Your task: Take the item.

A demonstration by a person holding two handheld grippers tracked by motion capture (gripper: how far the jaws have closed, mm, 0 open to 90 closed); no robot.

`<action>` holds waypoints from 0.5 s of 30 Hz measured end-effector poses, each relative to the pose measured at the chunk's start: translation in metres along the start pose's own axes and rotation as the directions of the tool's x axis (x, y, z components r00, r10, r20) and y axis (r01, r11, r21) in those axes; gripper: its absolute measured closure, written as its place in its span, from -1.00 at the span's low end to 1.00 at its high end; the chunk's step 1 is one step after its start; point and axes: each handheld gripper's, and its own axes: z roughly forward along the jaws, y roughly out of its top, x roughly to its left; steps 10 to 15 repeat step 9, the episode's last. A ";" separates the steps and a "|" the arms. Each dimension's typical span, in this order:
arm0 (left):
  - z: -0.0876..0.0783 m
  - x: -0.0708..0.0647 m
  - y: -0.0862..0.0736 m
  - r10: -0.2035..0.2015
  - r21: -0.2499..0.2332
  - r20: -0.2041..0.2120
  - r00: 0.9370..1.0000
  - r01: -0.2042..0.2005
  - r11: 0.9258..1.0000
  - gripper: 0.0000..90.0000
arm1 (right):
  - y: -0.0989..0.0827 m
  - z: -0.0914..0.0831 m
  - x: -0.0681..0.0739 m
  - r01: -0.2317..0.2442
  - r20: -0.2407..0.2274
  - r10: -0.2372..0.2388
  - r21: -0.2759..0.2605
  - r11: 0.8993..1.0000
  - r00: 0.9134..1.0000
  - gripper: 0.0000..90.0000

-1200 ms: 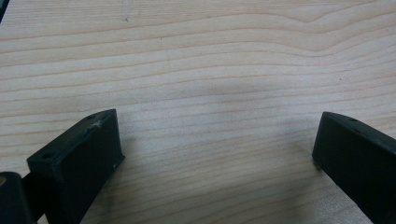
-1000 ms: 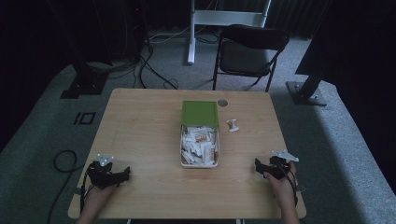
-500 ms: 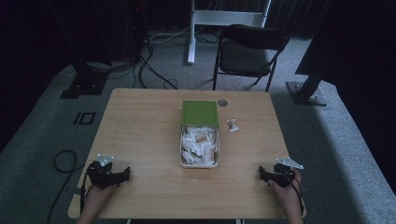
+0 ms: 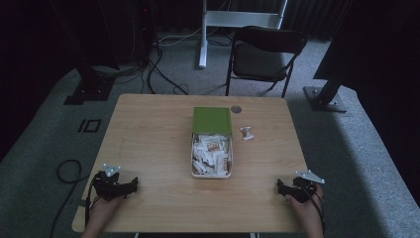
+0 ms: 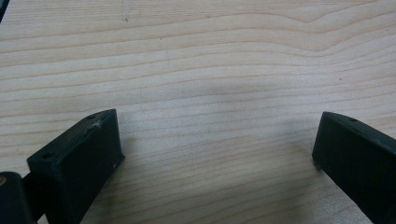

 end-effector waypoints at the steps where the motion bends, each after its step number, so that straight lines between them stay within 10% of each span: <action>1: 0.000 0.000 0.000 0.000 0.000 0.000 1.000 0.000 1.000 -0.95 | 0.000 0.000 0.000 0.000 -0.004 0.000 0.000 1.000 1.000 -0.75; 15: 0.000 0.000 0.000 0.002 0.002 0.001 1.000 -0.002 1.000 -0.95 | 0.000 0.000 0.000 0.005 -0.022 -0.005 -0.001 1.000 1.000 -0.75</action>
